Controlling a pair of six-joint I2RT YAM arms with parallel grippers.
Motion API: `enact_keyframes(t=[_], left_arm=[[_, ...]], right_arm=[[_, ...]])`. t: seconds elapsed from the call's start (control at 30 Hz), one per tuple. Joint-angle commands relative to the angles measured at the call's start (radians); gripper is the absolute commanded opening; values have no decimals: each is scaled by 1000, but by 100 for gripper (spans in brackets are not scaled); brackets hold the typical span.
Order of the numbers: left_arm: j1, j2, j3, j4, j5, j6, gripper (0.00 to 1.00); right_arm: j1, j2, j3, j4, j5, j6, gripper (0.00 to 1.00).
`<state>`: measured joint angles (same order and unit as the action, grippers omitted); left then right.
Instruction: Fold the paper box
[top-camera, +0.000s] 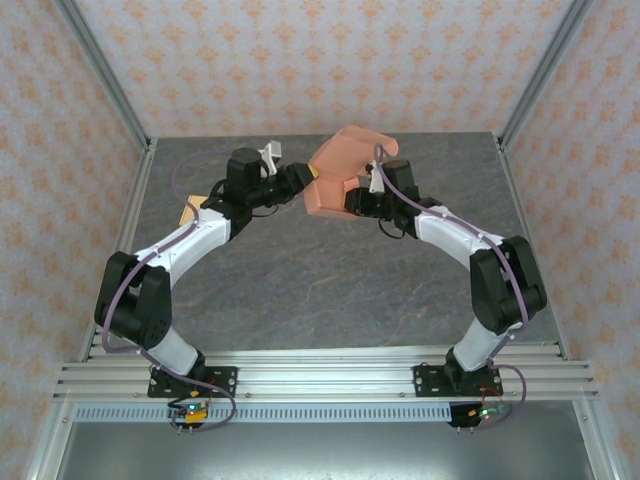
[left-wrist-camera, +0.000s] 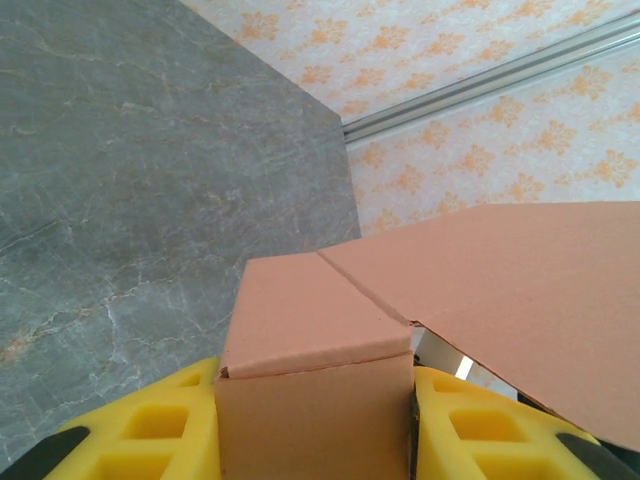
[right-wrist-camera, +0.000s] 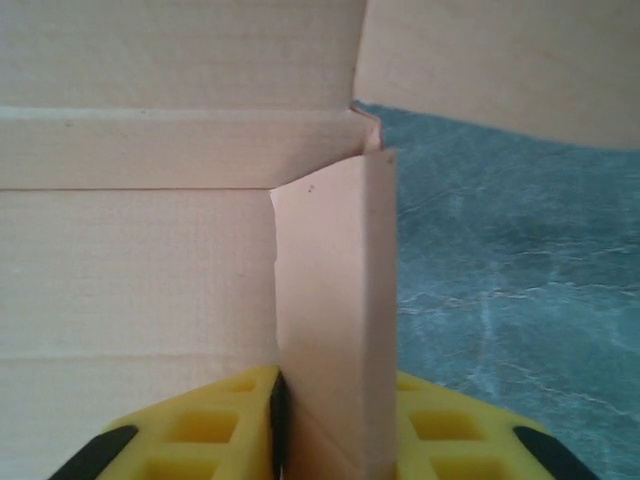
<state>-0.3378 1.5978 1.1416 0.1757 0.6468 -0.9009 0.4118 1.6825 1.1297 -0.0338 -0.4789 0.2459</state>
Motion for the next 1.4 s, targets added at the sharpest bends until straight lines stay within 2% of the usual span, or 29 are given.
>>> enact_keyframes(t=[0.0, 0.03, 0.07, 0.17, 0.27, 0.43, 0.53, 0.6, 0.67, 0.8, 0.83, 0.87, 0.93, 1.0, 1.1, 1.17, 1.3, 1.37], left_arm=[[-6, -8, 1, 57, 20, -18, 20], [-10, -11, -2, 52, 8, -15, 20], [-15, -12, -5, 53, 0, -16, 20], [-29, -6, -2, 54, 2, -18, 20], [-41, -10, -14, 64, -24, -29, 19], [-53, -21, -31, 83, -47, -40, 19], [-59, -31, -43, 78, -58, -39, 19], [-65, -36, -50, 78, -55, -27, 19], [-68, -43, -53, 70, -64, -15, 19], [-68, -56, -47, 36, -101, 3, 19], [-68, -59, -45, 22, -120, 13, 19], [-68, -62, -42, 10, -140, 15, 19], [-68, -64, -43, -2, -183, 1, 20], [-66, -62, -44, -3, -210, -9, 20], [-63, -62, -53, -16, -265, -30, 19], [-60, -56, -62, 3, -273, -52, 19], [-53, -28, -43, 28, -215, -47, 19], [-53, -17, -27, 33, -171, -30, 20]], right_arm=[[27, 40, 45, -108, 387, 14, 20], [36, 52, 44, -112, 493, 53, 18], [43, 60, 37, -97, 531, 80, 16], [86, 77, 16, -38, 615, 80, 13], [104, 79, 10, -5, 629, 60, 13], [121, 64, -41, 46, 794, 18, 0], [113, 84, -39, 53, 836, -27, 12], [108, 87, -45, 89, 824, -54, 12], [86, 90, -45, 115, 748, -53, 1], [23, 57, -88, 219, 493, -14, 0], [15, 43, -108, 267, 400, -24, 5], [10, 23, -124, 299, 327, -34, 14], [-5, -32, -167, 355, 195, -7, 41], [-35, -85, -219, 430, 101, 81, 55], [-81, -143, -249, 458, -12, 212, 63], [-103, -189, -251, 407, -38, 273, 67], [-146, -251, -256, 310, -65, 341, 71], [-172, -253, -251, 293, -133, 335, 71]])
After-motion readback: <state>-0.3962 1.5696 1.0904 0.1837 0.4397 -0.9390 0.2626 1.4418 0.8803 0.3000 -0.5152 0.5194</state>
